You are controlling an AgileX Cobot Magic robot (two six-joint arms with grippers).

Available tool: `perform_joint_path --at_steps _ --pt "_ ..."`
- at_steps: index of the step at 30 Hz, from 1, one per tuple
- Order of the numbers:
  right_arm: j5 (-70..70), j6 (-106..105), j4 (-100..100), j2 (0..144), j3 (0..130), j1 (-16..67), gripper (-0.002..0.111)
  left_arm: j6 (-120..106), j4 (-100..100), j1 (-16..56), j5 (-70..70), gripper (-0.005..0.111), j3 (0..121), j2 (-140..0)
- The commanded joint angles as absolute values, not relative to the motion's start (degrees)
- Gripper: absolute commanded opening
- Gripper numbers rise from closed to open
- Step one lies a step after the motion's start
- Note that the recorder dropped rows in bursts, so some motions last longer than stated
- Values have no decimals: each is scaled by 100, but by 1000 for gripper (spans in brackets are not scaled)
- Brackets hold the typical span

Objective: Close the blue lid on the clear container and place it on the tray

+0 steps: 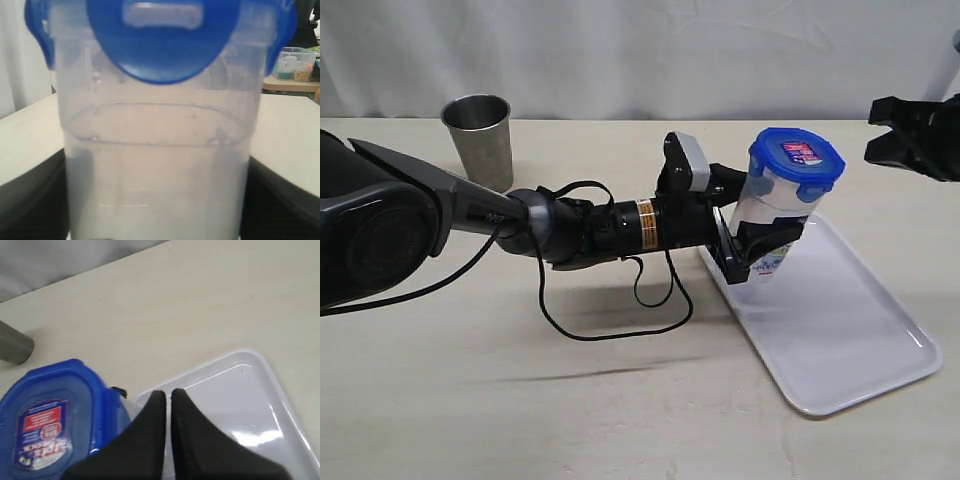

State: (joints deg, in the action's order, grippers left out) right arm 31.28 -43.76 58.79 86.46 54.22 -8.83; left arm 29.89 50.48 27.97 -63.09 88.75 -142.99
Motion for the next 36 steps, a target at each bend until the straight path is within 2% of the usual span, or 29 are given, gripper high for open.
perform_joint_path --at_steps 1,5,16,36 --pt "3162 -4223 5857 8793 5456 -854 4 3038 4938 2920 -6537 0 8879 -14236" --pt "3283 -4238 5906 9030 5456 -591 4 2996 4938 3034 -6401 0 8879 -14236" --pt "3306 -4260 5973 9030 5464 -588 4 2845 4889 3072 -5298 0 8879 -14236" --pt "4267 -4410 5921 8738 5913 -499 4 2913 4900 3072 -4949 0 8879 -14236"
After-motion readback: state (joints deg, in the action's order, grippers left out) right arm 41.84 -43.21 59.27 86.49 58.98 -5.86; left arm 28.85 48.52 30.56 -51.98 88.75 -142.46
